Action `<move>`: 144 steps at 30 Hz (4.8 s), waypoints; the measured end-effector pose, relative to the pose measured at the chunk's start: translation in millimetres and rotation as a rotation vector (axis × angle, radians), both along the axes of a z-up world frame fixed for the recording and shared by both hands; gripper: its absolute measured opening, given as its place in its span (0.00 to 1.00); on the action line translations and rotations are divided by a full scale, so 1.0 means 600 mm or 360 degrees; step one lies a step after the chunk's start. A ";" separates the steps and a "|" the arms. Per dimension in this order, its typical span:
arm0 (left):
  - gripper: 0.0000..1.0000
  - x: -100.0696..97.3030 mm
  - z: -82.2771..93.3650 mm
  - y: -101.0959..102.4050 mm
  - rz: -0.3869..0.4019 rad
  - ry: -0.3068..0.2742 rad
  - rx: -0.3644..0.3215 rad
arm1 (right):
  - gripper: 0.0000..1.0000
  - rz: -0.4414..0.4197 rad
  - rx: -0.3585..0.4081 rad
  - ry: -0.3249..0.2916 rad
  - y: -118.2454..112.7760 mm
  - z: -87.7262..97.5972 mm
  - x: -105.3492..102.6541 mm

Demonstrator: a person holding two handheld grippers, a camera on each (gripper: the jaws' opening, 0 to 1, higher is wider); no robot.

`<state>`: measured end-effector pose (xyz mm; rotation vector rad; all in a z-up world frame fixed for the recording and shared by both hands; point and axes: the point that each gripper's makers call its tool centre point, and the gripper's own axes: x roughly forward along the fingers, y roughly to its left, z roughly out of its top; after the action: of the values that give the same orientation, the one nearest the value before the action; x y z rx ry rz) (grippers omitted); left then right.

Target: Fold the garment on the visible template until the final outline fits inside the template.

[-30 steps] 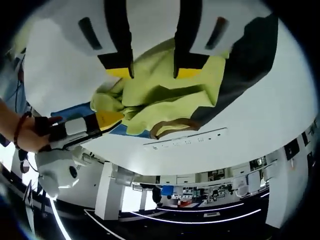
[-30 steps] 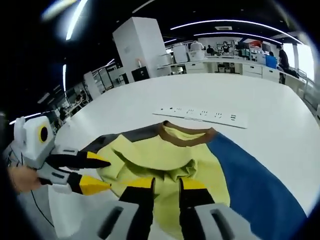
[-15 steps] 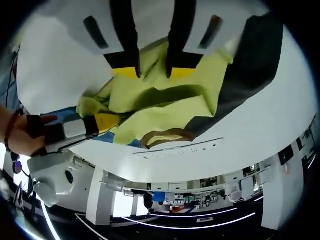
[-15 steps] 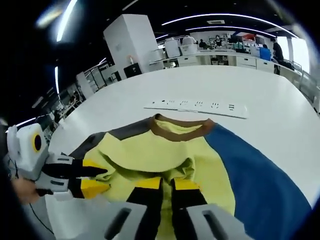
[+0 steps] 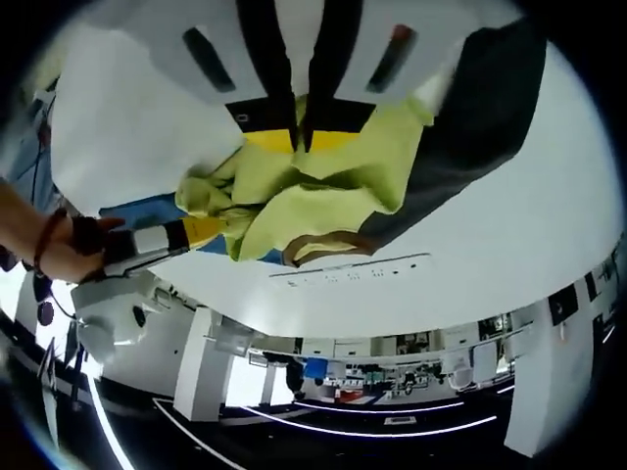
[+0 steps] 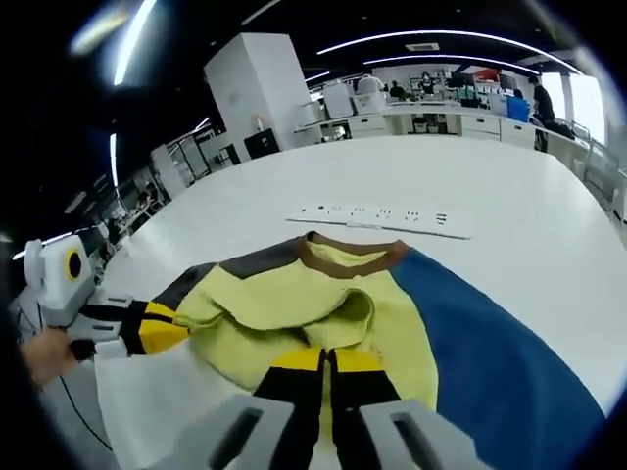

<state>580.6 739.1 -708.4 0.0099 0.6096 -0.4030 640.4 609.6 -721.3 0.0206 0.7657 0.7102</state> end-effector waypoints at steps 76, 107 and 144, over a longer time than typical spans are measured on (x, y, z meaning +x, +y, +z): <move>0.00 -0.341 -0.022 0.137 -0.0023 0.0165 -0.0028 | 0.00 0.0271 -0.0307 -0.0057 -0.180 -0.046 -0.443; 0.00 -0.343 -0.044 0.167 0.0023 0.0208 -0.0001 | 0.04 0.0079 -0.0457 0.0068 -0.176 -0.086 -0.432; 0.16 -0.359 -0.096 0.197 0.0294 0.0440 0.0065 | 0.07 -0.0299 -0.0364 0.0295 -0.180 -0.089 -0.445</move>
<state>365.0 857.4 -766.1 -0.0637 0.8843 -0.2132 373.3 501.5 -774.6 -0.0498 1.0053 0.4431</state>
